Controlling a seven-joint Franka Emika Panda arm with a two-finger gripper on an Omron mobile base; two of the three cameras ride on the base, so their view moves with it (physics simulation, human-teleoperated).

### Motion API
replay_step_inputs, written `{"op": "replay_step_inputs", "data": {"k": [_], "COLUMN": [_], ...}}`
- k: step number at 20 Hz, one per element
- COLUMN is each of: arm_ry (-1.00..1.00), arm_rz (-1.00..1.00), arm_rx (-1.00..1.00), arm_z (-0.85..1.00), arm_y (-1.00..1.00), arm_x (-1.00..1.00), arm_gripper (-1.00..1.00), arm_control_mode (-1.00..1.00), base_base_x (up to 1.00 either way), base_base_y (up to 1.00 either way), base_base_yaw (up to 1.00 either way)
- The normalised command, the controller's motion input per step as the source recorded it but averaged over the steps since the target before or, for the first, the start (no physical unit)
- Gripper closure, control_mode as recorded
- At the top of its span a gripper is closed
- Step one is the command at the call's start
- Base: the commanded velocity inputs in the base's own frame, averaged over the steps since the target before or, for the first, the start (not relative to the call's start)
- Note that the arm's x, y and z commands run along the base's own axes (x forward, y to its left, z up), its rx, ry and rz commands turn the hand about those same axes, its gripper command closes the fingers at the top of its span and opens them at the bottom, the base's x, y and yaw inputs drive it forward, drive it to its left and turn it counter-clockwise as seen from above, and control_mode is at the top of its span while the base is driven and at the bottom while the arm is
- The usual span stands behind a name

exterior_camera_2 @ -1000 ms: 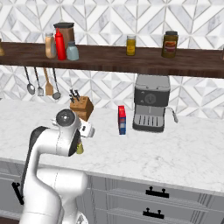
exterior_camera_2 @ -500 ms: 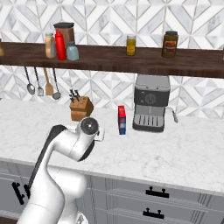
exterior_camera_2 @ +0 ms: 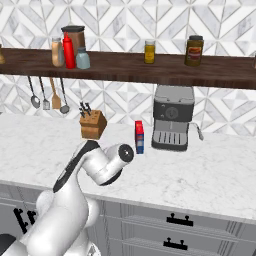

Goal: Put the shaker and condiment bottle from the counter next to their counterparts in the cabinet.

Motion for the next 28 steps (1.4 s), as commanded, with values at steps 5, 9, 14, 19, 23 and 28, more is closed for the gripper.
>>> {"op": "replay_step_inputs", "data": {"k": [5, 9, 14, 19, 23, 28], "arm_ry": [-0.11, -0.14, -0.14, -0.05, 0.0, 0.02], "arm_rz": [0.27, 0.28, 0.31, 0.32, 0.34, 0.19], "arm_rx": [0.01, 0.0, 0.0, 0.0, 0.0, 0.02], "arm_z": [-0.14, 0.0, -0.01, -0.16, -0.23, -0.08], "arm_y": [-0.05, -0.16, -0.11, -0.01, 0.0, 0.0], "arm_x": [0.13, 0.07, 0.06, 0.11, 0.05, 0.02], "arm_gripper": [-1.0, -1.0, -1.0, -1.0, -1.0, -1.0], "arm_control_mode": [-1.0, -1.0, -1.0, -1.0, -1.0, -1.0], "base_base_x": [0.0, 0.0, 0.0, 0.0, 0.0, 0.0], "base_base_y": [0.0, 0.0, 0.0, 0.0, 0.0, 0.0], "base_base_yaw": [0.0, 0.0, 0.0, 0.0, 0.0, 0.0]}}
